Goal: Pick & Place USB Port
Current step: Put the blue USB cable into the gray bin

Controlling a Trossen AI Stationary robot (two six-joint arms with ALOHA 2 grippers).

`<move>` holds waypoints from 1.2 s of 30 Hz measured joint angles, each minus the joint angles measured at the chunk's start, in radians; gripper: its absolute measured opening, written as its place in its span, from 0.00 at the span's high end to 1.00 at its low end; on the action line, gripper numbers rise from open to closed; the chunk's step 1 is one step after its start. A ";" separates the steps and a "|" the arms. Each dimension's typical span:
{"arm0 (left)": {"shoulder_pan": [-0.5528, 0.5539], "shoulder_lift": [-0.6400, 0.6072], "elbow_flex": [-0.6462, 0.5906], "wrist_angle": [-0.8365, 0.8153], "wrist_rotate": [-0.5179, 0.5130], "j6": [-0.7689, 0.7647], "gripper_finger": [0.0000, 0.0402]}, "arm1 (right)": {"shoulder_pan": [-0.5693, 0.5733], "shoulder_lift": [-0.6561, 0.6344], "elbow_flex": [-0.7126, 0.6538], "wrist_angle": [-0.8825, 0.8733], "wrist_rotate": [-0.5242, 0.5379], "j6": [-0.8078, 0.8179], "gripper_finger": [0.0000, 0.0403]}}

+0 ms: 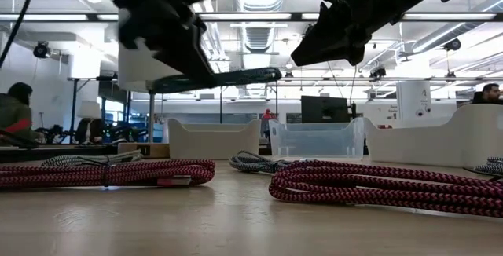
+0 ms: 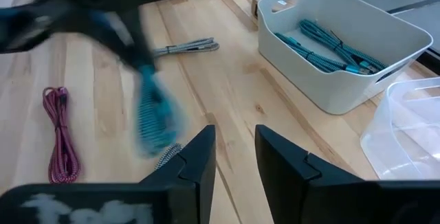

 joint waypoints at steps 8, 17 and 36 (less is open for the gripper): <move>0.225 0.000 0.000 0.011 -0.049 0.134 0.95 | 0.000 0.000 -0.001 0.000 0.000 0.000 0.76; 0.400 0.000 -0.002 0.021 -0.047 0.234 0.95 | 0.000 0.000 -0.003 0.000 0.001 0.000 0.77; 0.581 0.042 -0.092 0.096 0.022 0.223 0.95 | 0.000 0.000 -0.027 0.004 0.001 0.004 0.77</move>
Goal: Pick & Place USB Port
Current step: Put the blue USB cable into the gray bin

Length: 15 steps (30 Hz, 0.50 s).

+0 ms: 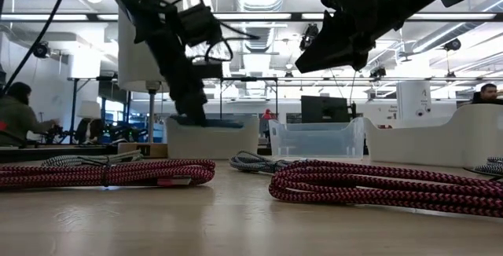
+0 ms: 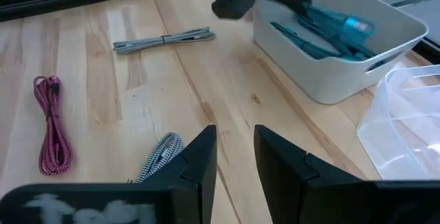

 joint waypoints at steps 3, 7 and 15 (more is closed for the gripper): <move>0.006 0.017 -0.019 0.011 0.001 0.009 0.95 | 0.000 0.000 -0.001 0.000 0.000 0.000 0.77; 0.012 0.020 -0.025 0.059 -0.003 0.010 0.95 | 0.000 0.000 -0.001 0.000 0.000 0.000 0.75; 0.012 0.020 -0.035 0.074 0.014 0.010 0.95 | 0.000 0.000 -0.001 0.000 0.000 0.000 0.76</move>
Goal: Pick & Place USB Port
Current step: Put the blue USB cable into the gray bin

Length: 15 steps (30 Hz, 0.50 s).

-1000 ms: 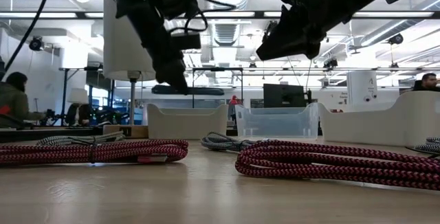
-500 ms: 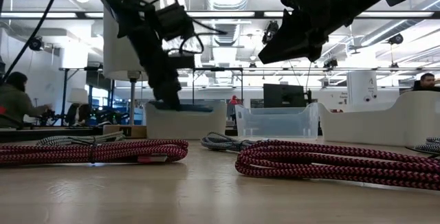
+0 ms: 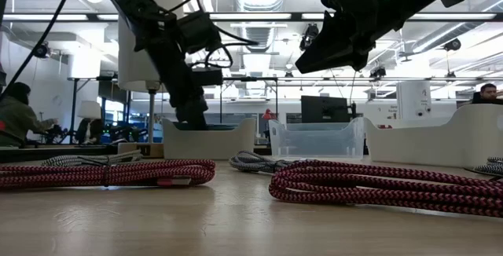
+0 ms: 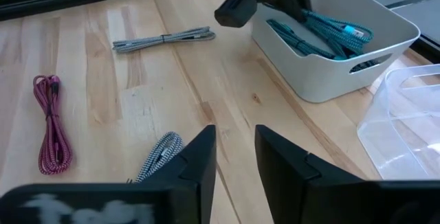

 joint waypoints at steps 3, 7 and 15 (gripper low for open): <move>0.000 0.000 -0.005 -0.002 0.007 0.000 0.94 | 0.000 0.000 0.000 0.000 0.000 0.000 0.77; 0.002 0.000 -0.021 0.003 0.018 -0.004 0.90 | 0.000 0.000 0.000 0.000 0.000 0.000 0.76; 0.001 0.000 -0.033 0.023 0.035 -0.020 0.80 | 0.000 0.000 0.000 0.000 0.000 0.000 0.75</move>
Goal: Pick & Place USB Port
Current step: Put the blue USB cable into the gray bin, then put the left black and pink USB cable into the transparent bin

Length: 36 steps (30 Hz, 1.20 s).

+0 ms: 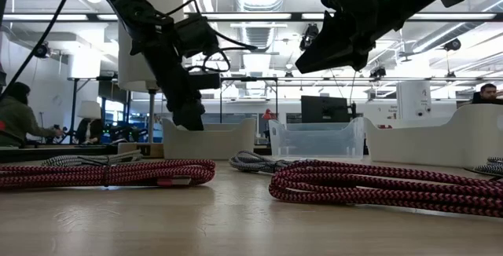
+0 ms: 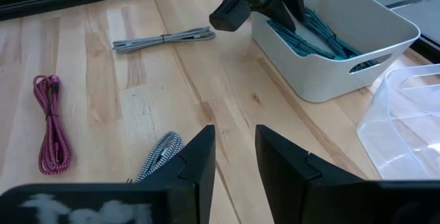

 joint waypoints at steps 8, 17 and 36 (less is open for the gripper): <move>-0.006 0.000 0.024 0.008 -0.001 -0.012 0.74 | 0.000 0.000 0.000 0.000 0.000 0.000 0.77; -0.058 -0.011 0.126 -0.023 0.001 -0.033 0.75 | 0.000 0.000 0.000 -0.001 0.000 0.006 0.77; -0.246 -0.139 0.287 -0.292 0.027 -0.081 0.75 | 0.022 0.007 -0.028 0.001 0.009 0.132 0.77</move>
